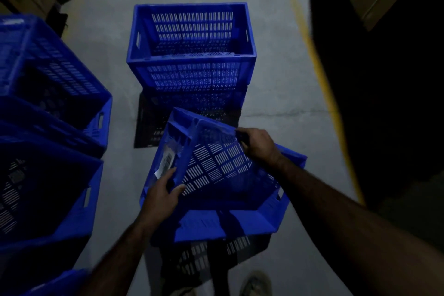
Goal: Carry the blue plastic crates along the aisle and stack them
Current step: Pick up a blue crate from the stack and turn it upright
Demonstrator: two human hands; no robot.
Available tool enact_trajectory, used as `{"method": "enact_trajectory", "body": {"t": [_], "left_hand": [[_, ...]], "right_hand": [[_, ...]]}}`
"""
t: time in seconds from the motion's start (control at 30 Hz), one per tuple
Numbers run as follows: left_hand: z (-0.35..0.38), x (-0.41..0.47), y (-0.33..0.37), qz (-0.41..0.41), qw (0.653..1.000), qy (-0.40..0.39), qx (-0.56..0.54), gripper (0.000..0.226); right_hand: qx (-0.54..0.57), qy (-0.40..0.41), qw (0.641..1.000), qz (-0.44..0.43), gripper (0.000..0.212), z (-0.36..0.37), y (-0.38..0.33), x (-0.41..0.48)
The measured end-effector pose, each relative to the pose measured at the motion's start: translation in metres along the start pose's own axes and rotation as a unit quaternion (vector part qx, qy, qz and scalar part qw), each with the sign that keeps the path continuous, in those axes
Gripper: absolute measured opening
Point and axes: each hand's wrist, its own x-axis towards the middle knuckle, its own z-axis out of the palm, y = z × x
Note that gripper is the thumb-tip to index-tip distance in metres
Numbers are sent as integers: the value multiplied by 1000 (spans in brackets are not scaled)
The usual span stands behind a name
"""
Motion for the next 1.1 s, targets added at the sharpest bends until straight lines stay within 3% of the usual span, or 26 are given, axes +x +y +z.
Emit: {"method": "enact_trajectory", "body": {"t": [0.13, 0.23, 0.33, 0.47, 0.6, 0.7, 0.87, 0.97, 1.1], "left_hand": [[-25, 36, -29, -43, 999, -15, -27, 57], [-38, 67, -43, -73, 995, -24, -66, 45], [-45, 105, -60, -122, 986, -27, -110, 42], [-45, 140, -106, -182, 977, -44, -97, 25], [-33, 152, -160, -211, 974, -26, -75, 22], [-22, 154, -196, -237, 969, -7, -64, 25], [-9, 162, -232, -262, 952, 22, -158, 29], [-9, 160, -243, -266, 945, 36, -188, 30], [-2, 153, -248, -273, 947, 33, -166, 19]], "right_hand": [[6, -7, 1000, -8, 39, 28, -6, 8], [12, 16, 999, 27, 25, 54, 11, -2], [6, 9, 997, 81, 19, 81, 45, -12], [22, 36, 982, 183, 21, 111, 99, -14], [52, 26, 968, 245, 21, 140, 145, -12], [67, 15, 953, 295, 28, 162, 172, -3], [139, -41, 922, 360, 55, 195, 197, 15], [241, -39, 894, 375, 41, 211, 196, 22], [271, -8, 878, 396, 32, 215, 192, 22]]}}
